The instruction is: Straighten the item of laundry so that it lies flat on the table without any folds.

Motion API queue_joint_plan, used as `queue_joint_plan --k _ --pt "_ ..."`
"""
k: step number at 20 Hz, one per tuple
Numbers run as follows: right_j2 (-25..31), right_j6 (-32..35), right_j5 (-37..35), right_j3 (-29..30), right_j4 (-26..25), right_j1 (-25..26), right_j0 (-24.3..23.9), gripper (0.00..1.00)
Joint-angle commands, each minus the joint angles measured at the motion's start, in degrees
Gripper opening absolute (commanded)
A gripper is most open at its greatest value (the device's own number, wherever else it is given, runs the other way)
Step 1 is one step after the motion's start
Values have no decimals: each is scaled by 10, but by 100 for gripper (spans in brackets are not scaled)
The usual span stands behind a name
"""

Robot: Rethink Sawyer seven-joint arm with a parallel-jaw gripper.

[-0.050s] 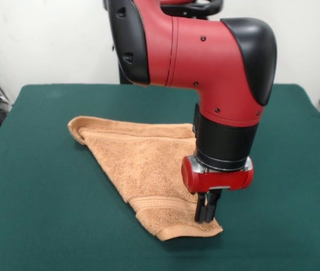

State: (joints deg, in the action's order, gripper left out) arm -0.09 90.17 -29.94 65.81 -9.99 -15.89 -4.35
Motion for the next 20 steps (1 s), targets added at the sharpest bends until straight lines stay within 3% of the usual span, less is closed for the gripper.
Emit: queue_joint_plan --k 1,12,13,15,20 --pt "24 81 23 44 -4 19 14 0" --pt "17 102 29 59 2 5 22 0" --pt "12 111 19 60 7 5 26 100" --pt "24 119 87 85 -1 -2 16 100" --pt "38 89 77 93 -4 -5 7 100"
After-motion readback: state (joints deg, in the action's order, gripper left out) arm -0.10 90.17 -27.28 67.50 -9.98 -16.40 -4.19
